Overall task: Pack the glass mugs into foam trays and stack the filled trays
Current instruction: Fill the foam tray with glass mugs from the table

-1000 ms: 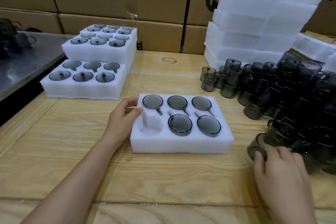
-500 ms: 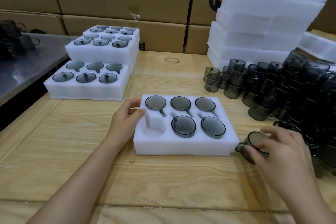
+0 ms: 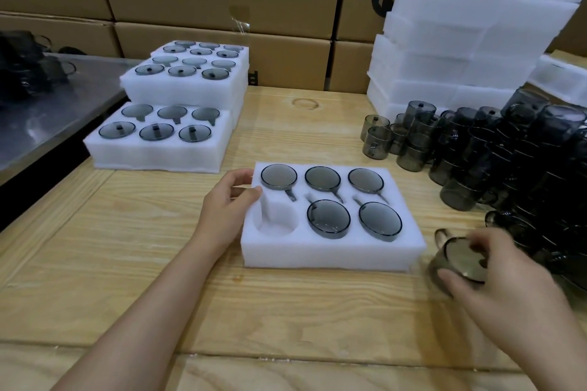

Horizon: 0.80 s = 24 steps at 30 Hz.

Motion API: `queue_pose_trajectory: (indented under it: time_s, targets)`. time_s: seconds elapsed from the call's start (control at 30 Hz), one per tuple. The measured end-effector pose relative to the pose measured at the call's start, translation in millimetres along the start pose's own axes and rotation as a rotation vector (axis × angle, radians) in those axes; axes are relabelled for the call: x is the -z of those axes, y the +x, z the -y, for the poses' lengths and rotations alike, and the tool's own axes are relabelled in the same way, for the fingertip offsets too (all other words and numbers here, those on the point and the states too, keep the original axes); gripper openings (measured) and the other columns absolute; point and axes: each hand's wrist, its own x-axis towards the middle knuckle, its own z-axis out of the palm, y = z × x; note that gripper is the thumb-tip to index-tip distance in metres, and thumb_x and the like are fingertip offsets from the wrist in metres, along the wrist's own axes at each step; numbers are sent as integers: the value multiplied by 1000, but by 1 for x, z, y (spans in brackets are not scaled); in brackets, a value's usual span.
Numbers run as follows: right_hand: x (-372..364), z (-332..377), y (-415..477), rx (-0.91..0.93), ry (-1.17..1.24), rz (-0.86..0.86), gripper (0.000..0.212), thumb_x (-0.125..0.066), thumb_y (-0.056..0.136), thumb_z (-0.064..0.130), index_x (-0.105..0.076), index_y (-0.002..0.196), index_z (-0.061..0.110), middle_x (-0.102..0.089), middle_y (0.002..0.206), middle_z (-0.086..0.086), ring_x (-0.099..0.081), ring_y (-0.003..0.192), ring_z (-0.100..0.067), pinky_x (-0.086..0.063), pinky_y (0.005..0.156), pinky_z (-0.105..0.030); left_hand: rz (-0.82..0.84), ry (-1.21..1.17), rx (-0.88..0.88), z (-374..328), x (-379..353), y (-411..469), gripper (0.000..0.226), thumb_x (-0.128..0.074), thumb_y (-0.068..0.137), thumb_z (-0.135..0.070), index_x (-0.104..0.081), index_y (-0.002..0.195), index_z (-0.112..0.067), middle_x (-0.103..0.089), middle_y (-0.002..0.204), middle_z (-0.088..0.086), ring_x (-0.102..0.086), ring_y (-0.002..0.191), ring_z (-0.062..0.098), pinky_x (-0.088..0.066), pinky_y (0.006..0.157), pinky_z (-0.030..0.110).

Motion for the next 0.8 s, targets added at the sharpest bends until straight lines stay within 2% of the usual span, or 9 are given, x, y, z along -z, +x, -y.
queue_pose_trajectory:
  time_s: [0.07, 0.13, 0.2, 0.3, 0.43, 0.53, 0.63, 0.73, 0.8]
  targets:
    - [8, 10, 0, 21, 74, -149, 64, -78, 69, 29, -48, 125, 20, -63, 116, -6, -57, 105, -32, -42, 81, -38, -5, 8, -2, 0, 0, 0, 40, -58, 71, -30, -63, 109, -20, -66, 112, 2, -63, 101, 25, -51, 86, 39]
    - [17, 33, 1, 159, 218, -227, 66, -76, 67, 36, -51, 127, 27, -63, 114, 7, -59, 100, -15, -42, 82, -30, -7, 6, -3, 1, 0, 0, 39, -57, 71, -30, -63, 108, -21, -67, 112, 0, -63, 102, 22, -51, 84, 34]
    - [19, 66, 3, 314, 406, -128, 61, -72, 62, 43, -54, 121, 37, -59, 104, 24, -57, 90, 3, -40, 78, -13, -10, -5, 0, 0, 0, 0, 34, -56, 72, -31, -64, 104, -25, -67, 112, -2, -62, 103, 18, -49, 82, 28]
    - [5, 110, 14, 424, 556, 117, 65, -71, 60, 43, -56, 123, 34, -56, 101, 29, -55, 94, 9, -38, 79, -2, -10, -1, 4, 0, 0, 1, 36, -56, 72, -31, -64, 106, -22, -67, 112, -1, -62, 105, 19, -50, 87, 31]
    - [-19, 143, 33, 470, 508, 314, 64, -76, 70, 39, -54, 130, 31, -56, 110, 21, -53, 104, 1, -39, 89, -13, -15, 17, -18, 0, 0, 1, 44, -54, 71, -29, -64, 111, -14, -67, 113, 2, -61, 105, 21, -48, 86, 28]
    - [-32, 151, 40, 500, 474, 401, 59, -76, 73, 38, -55, 128, 31, -60, 117, 13, -54, 104, -5, -43, 89, -21, -8, 21, -22, 0, 0, 2, 36, -53, 70, -26, -65, 104, -22, -68, 109, -1, -62, 102, 19, -48, 87, 30]
    - [-40, 154, 41, 560, 396, 417, 44, -74, 76, 36, -62, 116, 24, -61, 102, 6, -52, 90, -6, -40, 76, -18, -18, 10, -20, 1, 0, 2, 29, -53, 68, -24, -64, 94, -33, -69, 99, -12, -63, 94, 12, -48, 81, 26]
    - [-41, 158, 40, 605, 289, 399, 32, -72, 76, 36, -61, 97, 14, -52, 81, 4, -48, 78, -12, -38, 65, -22, -15, 1, -5, 1, 1, 3, 33, -54, 71, -25, -65, 101, -24, -68, 110, 0, -63, 103, 23, -50, 90, 37]
    - [-43, 164, 37, 615, 206, 374, 30, -70, 77, 38, -55, 85, 13, -45, 76, 6, -46, 78, -15, -38, 63, -28, -6, -20, -4, 0, 1, 1, 36, -53, 74, -27, -64, 107, -18, -67, 112, 4, -62, 103, 24, -51, 85, 32]
